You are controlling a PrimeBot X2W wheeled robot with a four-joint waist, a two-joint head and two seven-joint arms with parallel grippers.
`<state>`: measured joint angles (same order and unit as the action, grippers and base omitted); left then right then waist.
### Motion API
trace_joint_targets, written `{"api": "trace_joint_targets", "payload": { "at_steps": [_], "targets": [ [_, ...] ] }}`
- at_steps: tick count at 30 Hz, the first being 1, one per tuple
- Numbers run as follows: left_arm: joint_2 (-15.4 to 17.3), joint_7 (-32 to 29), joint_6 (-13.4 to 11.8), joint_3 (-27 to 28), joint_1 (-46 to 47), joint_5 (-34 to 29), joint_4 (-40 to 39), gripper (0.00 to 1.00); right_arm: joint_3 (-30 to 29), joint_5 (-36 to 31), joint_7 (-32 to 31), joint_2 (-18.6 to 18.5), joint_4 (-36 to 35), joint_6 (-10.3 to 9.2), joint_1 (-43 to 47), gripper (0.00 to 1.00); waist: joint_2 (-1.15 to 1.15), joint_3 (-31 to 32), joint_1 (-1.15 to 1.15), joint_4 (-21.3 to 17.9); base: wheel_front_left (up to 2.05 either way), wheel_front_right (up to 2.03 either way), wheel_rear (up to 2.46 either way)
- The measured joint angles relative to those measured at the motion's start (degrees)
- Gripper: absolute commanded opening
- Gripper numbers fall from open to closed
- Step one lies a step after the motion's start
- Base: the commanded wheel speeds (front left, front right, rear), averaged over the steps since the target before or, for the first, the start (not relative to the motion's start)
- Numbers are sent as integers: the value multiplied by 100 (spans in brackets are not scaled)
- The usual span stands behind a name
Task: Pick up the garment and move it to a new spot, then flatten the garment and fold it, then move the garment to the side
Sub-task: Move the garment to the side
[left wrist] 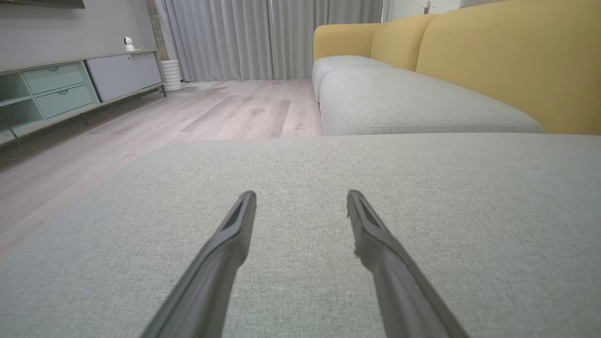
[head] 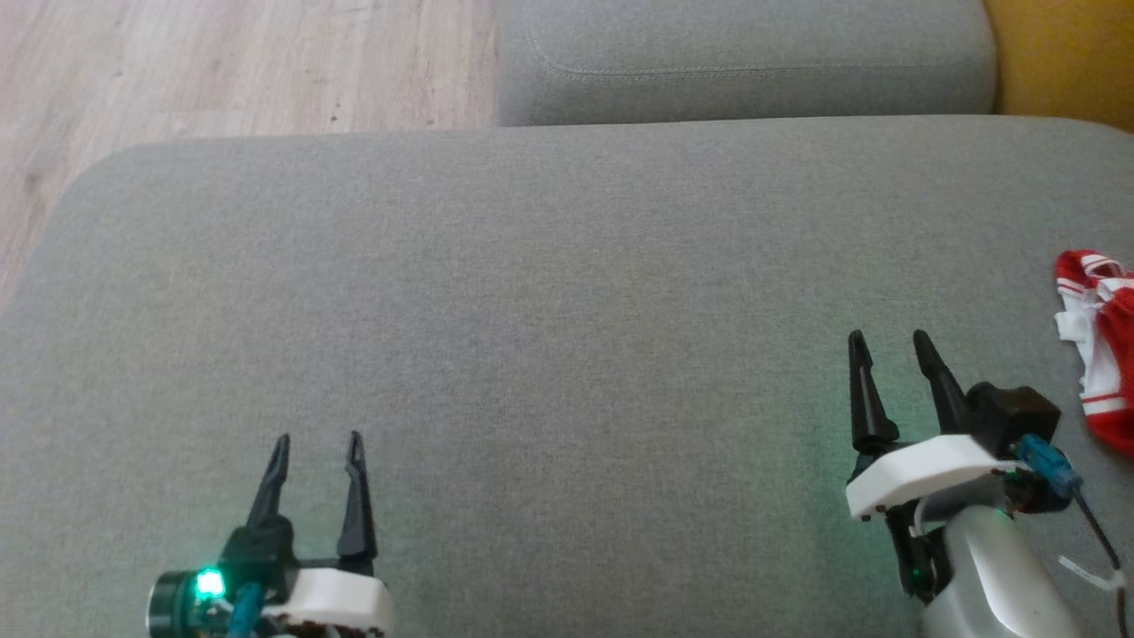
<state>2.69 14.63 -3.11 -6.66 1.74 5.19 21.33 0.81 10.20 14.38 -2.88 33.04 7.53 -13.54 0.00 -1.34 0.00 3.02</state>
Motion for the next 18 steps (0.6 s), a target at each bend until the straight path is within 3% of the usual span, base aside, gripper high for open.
{"api": "trace_joint_targets", "payload": {
  "at_steps": [17,18],
  "targets": [
    [-1,0,123,207,0,223,-25,100,147,191,0,0,-131,0,55,100,0,21,0,-161,0,0,0],
    [-1,0,176,249,1,247,-29,0,156,196,0,0,-142,0,66,0,0,22,0,-166,0,0,0]
  ]
}}
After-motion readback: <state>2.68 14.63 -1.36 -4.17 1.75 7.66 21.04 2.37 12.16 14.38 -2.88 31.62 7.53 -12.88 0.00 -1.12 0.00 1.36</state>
